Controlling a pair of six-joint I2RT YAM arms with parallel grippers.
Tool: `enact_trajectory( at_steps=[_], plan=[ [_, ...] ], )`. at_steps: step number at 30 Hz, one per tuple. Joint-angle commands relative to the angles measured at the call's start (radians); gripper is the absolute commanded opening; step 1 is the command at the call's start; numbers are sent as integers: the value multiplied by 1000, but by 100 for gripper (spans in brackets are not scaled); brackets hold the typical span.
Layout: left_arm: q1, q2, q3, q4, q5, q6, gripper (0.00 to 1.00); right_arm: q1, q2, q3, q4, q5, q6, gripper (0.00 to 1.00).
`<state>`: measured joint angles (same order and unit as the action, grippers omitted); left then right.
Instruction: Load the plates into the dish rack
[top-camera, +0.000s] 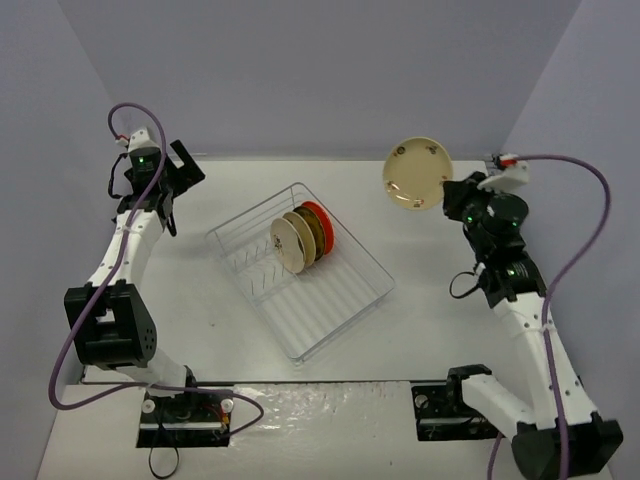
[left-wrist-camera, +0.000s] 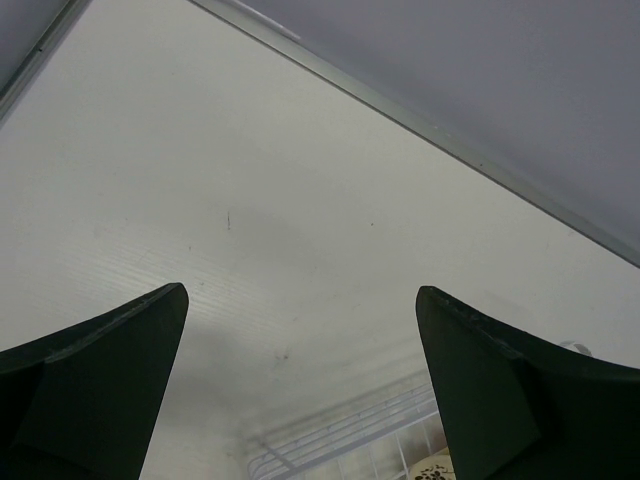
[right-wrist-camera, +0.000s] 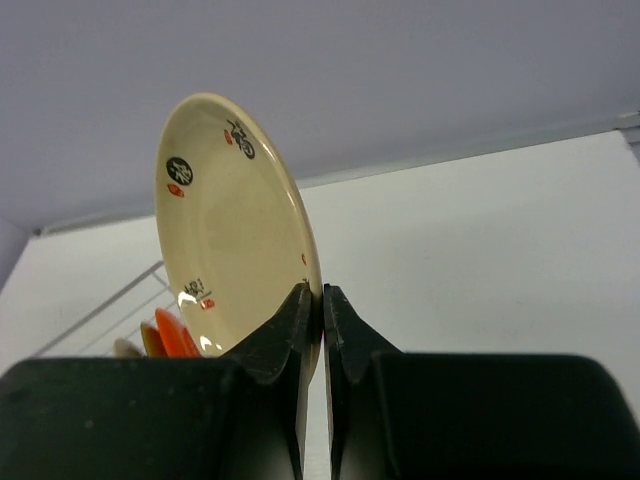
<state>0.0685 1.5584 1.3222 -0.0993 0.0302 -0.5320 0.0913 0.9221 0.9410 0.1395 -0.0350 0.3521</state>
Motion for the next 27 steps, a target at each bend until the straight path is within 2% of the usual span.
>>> enact_trajectory(
  at_steps=[1, 2, 4, 8, 16, 19, 27],
  plan=[
    [2, -71, 0, -22, -55, 0, 97, 272, 182, 168, 127, 260, -181, 0],
    [1, -74, -7, -24, -55, 3, 97, 295, 216, 185, 131, 285, -212, 0],
    [1, -85, -22, -30, -60, 16, 97, 424, 296, 279, 132, 321, -280, 0],
    [2, -97, -31, -91, -98, 27, 97, 569, 395, 354, 170, 377, -398, 0],
    [1, -149, -92, -135, -143, 16, 97, 761, 525, 435, 204, 456, -584, 0],
    [2, -186, -126, -144, -174, -1, 97, 814, 583, 493, 161, 498, -595, 0],
    [1, -258, -169, -187, -230, -2, 97, 966, 729, 553, 206, 815, -650, 0]
  ],
)
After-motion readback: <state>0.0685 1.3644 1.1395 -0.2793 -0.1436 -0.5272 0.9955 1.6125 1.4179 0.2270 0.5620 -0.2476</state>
